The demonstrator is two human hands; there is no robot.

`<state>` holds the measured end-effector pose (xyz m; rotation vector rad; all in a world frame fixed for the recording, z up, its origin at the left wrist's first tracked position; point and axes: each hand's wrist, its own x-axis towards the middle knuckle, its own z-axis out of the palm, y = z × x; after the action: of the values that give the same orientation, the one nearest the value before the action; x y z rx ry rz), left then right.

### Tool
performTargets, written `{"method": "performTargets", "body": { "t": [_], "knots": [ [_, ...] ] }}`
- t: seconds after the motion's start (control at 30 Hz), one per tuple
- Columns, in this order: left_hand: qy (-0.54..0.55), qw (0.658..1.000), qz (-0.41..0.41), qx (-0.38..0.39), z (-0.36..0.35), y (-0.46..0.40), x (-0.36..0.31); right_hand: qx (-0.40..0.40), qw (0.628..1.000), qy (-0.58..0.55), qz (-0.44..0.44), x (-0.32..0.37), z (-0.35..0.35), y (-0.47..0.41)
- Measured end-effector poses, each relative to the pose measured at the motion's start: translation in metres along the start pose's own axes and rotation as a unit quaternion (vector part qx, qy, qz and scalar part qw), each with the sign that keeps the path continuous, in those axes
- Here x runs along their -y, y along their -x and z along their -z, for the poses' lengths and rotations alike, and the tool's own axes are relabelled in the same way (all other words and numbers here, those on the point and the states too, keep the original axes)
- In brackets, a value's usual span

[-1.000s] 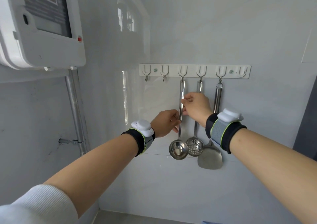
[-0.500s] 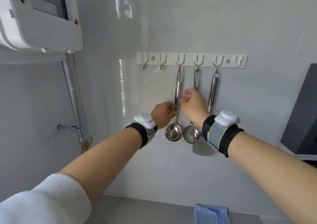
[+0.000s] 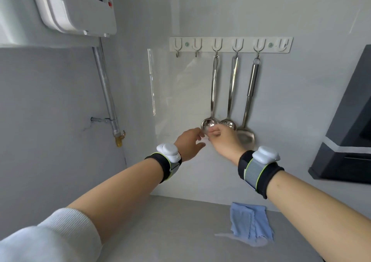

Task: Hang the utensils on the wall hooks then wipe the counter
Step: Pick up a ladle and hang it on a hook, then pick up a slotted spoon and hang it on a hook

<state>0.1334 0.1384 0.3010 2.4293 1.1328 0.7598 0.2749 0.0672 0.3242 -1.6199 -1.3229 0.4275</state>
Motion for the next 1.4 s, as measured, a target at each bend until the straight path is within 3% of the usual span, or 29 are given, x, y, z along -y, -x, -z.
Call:
{"method": "performTargets", "body": {
  "t": [0.33, 0.73, 1.23, 1.4],
  "knots": [
    [0.021, 0.997, 0.059, 0.053, -0.06, 0.108, 0.038, 0.074, 0.994, 0.011, -0.085, -0.079, -0.054, 0.079],
    [0.056, 0.974, 0.19, 0.112, -0.111, 0.223, 0.09, 0.173, 0.97, 0.087, -0.145, -0.17, -0.109, 0.167],
    [-0.071, 0.949, 0.228, 0.206, -0.154, 0.305, 0.161, 0.316, 0.909, 0.205, -0.18, -0.256, -0.134, 0.267],
    [-0.067, 0.939, 0.271, 0.202, -0.167, 0.32, 0.166, 0.341, 0.888, 0.267, -0.156, -0.273, -0.138, 0.275]
  ]
}}
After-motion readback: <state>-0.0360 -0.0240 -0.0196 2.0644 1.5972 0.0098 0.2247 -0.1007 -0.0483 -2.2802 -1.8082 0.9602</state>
